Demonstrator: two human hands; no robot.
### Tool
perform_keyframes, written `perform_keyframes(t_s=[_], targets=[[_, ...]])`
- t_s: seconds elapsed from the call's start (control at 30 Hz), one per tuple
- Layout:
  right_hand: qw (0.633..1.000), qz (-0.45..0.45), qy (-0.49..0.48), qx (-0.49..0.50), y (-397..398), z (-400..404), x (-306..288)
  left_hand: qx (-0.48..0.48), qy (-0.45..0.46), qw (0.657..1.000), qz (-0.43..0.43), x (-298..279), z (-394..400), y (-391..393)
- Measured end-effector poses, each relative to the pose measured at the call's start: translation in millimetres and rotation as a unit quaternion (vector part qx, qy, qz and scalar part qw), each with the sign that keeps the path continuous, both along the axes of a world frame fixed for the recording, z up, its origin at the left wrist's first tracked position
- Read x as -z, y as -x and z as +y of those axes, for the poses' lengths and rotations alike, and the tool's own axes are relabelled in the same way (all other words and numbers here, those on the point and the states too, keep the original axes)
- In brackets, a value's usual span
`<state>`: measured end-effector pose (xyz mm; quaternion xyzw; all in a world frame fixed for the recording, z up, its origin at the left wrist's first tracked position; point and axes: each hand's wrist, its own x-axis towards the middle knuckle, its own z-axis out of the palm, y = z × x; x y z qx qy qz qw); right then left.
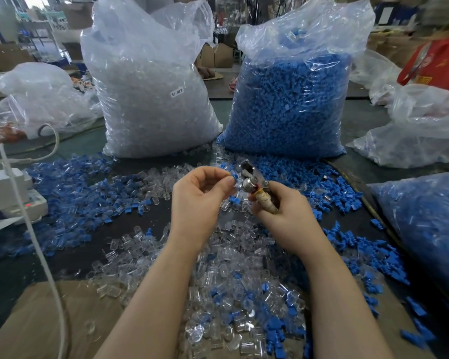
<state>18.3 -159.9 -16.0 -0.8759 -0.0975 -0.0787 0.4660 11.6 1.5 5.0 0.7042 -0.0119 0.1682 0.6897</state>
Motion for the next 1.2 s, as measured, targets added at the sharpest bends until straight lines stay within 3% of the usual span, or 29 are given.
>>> perform_keyframes(t_s=[0.77,1.0,1.13,1.2], targets=[[0.997,-0.045,0.063,0.007,3.2,4.3,1.0,0.051,0.015,0.997,-0.048,-3.4,3.6,3.3],[0.997,-0.032,0.067,0.008,3.6,6.0,0.9,0.031,0.027,0.999,-0.01,-7.1,9.9,3.1],[0.998,-0.042,0.038,0.042,4.0,5.7,1.0,-0.104,-0.081,0.991,0.026,-7.0,44.1,-2.9],[0.997,-0.048,0.028,0.054,3.6,3.6,2.1,-0.213,-0.209,0.953,0.05,-2.9,68.2,-3.7]])
